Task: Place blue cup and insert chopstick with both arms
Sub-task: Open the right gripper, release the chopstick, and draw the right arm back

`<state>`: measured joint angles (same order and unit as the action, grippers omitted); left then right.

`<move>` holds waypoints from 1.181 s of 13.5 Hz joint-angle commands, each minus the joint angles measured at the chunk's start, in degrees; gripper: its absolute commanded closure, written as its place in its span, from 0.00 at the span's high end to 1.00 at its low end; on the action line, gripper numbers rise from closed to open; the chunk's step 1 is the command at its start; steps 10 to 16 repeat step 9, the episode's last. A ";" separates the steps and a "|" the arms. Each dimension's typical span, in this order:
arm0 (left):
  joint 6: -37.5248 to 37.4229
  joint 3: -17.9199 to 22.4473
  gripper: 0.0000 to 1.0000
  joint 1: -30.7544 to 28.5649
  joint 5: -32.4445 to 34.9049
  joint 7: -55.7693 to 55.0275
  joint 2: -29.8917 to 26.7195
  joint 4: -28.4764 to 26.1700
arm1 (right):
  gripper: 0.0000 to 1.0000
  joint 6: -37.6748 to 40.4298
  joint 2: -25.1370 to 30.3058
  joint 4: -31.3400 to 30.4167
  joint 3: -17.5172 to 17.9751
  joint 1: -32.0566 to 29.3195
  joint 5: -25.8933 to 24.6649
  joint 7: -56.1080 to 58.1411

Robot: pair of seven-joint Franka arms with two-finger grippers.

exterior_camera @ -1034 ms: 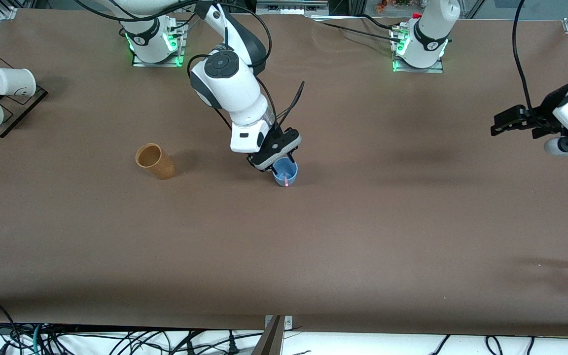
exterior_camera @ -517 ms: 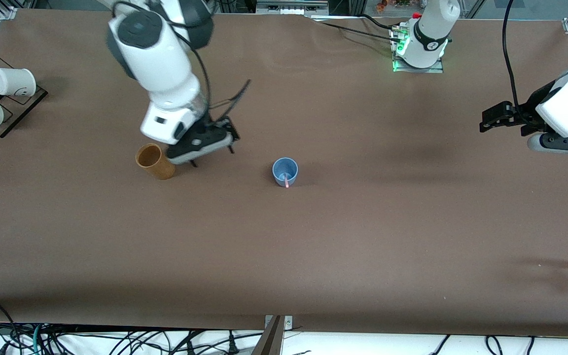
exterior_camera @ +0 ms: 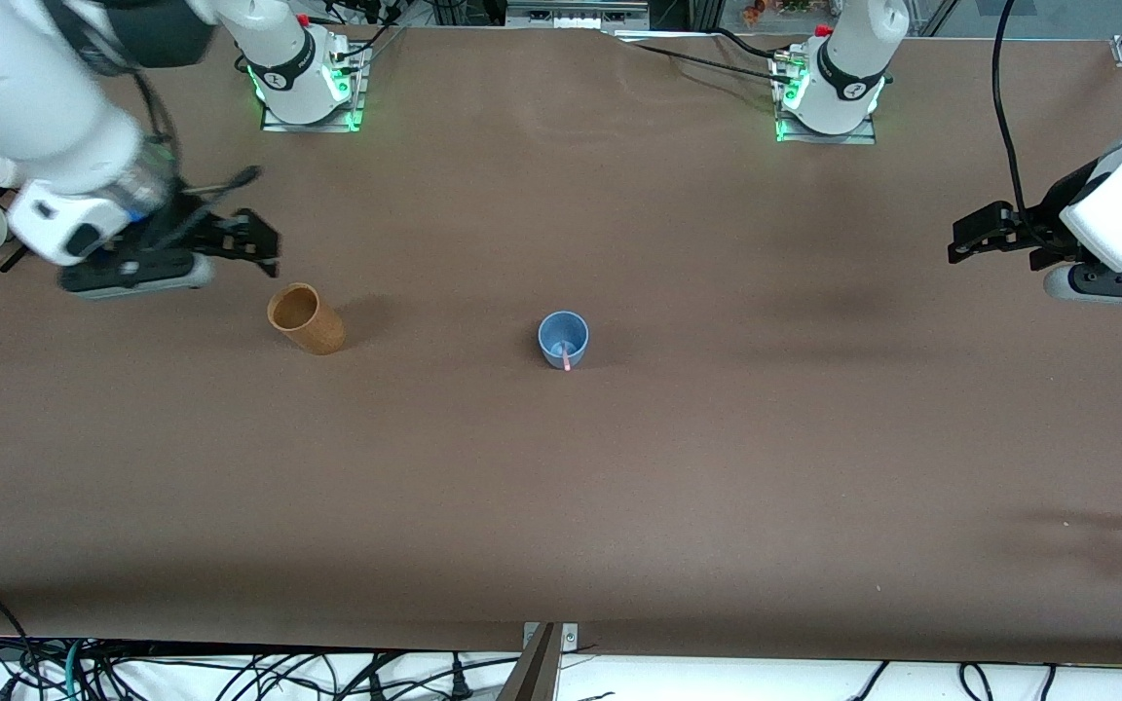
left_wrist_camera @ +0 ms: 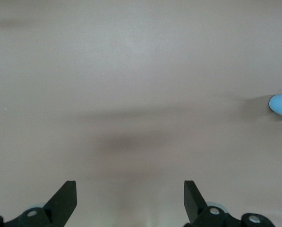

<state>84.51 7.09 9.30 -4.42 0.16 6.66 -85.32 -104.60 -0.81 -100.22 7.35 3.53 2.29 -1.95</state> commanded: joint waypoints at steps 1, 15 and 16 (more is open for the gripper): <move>0.22 0.02 1.00 0.20 1.16 -0.78 0.55 0.68 | 1.00 2.11 2.74 -1.65 -5.31 -0.28 1.58 7.55; 0.30 0.02 1.00 0.20 1.52 -0.43 0.55 0.68 | 1.00 2.73 3.62 -1.21 -6.12 -0.80 0.96 8.45; 0.30 0.02 1.00 0.20 1.52 -0.43 0.55 0.68 | 1.00 2.73 3.62 -1.21 -6.12 -0.80 0.96 8.45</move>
